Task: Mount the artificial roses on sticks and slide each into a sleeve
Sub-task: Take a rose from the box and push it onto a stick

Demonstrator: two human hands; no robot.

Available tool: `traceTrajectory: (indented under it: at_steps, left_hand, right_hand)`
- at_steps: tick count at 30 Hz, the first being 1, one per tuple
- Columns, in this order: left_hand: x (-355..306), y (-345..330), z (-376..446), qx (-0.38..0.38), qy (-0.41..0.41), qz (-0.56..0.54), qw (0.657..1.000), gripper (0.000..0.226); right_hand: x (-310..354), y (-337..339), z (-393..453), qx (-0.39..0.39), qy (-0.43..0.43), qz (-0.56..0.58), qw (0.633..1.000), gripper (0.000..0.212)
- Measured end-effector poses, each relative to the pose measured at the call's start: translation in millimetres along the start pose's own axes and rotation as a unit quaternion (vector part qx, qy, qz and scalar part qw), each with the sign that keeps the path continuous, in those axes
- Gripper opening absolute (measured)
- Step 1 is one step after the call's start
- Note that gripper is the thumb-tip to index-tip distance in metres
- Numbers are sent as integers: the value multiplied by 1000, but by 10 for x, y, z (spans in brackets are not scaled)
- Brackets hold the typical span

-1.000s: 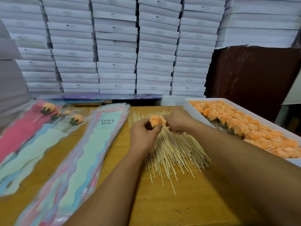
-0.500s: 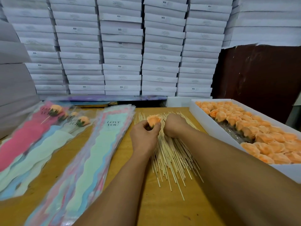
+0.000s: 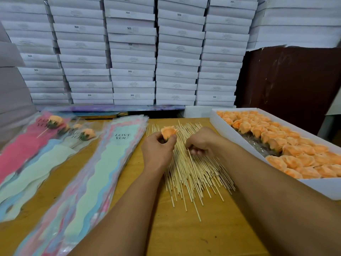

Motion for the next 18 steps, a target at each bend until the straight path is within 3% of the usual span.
traceTrajectory:
  at_steps: [7,10,14,18]
  left_hand:
    - [35,25,26,-23,38,-60,997,14]
    - [39,30,36,-35,62,-92,993,16]
    - [59,36,52,-41,109,-154,981,19]
    - [41,42,77,-36,195,-304,932,22]
  right_hand:
    - [-82,-40,-312,79,16,175,981,17]
    - [-112,-80,-464,116,40,167,978,30]
    - [-97,-163,-627,131,88,126,979,20]
    - [-73,-207,-726,128,154,106,974,28]
Point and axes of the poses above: each hand's wrist, its own z-axis towards the middle knuckle, its own y-axis out of the back of the hand, x = y × z, the point moved 2 cm from there along z, towards the middle knuckle, and after that the axes turned 10 degrees about -z, right-handed, at the moved point
